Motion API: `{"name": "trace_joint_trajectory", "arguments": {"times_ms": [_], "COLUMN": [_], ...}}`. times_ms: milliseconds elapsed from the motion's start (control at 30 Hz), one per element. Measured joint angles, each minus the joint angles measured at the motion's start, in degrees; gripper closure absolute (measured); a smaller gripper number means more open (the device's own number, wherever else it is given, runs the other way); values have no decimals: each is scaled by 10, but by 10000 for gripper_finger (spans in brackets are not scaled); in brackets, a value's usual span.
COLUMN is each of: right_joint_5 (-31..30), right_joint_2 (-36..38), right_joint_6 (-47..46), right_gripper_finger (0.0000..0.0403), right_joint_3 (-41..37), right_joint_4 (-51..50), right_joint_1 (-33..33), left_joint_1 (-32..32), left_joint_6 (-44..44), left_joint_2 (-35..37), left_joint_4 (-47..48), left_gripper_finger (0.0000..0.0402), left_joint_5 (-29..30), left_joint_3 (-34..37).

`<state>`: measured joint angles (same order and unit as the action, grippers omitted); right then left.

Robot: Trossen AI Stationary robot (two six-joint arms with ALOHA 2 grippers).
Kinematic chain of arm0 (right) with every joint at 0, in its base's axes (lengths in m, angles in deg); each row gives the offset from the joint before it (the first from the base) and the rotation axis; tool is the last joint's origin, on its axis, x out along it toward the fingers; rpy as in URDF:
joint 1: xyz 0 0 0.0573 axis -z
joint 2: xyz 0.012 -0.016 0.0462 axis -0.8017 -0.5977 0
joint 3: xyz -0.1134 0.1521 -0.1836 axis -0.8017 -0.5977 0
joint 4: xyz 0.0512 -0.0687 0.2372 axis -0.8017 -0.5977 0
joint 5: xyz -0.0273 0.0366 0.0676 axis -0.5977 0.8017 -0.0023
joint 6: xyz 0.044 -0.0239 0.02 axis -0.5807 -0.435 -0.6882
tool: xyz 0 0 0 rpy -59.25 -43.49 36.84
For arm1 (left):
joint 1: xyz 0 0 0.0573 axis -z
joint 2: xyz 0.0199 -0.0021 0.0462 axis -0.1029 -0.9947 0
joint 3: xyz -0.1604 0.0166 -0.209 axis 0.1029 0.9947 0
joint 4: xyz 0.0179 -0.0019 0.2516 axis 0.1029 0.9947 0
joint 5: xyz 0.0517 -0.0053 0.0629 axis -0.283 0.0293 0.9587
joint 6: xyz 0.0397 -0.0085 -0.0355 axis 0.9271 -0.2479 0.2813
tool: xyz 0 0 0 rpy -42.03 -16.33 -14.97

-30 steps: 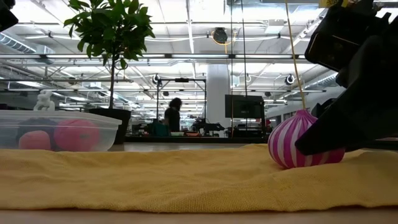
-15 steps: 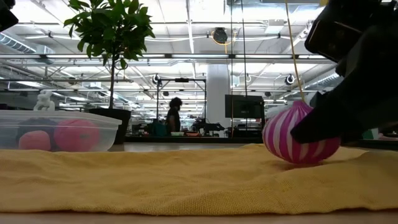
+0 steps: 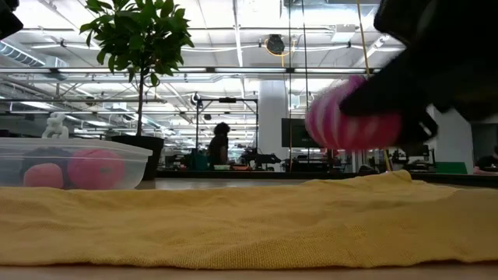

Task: Pick and placing Produce into tupperware
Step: Put the purple onion into the transparent bin

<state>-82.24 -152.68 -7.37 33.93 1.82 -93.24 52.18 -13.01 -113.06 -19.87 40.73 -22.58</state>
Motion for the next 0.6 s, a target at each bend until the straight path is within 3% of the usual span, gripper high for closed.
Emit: {"name": "trace_joint_trajectory", "arguments": {"times_ms": [267,433,600], "right_joint_5": [1,60,120], "right_joint_2": [19,19,20], "right_joint_6": [74,95,153], "right_gripper_finger": [152,152,152], "right_joint_3": [0,14,85], "right_joint_4": [70,99,56], "right_joint_1": [46,92,133], "left_joint_1": [0,0,0], "left_joint_6": [4,16,23], "left_joint_2": [0,0,0], "left_joint_4": [0,0,1], "left_gripper_finger": [123,123,123], "left_joint_5": [-4,-5,-5], "left_joint_3": [0,0,0]}}
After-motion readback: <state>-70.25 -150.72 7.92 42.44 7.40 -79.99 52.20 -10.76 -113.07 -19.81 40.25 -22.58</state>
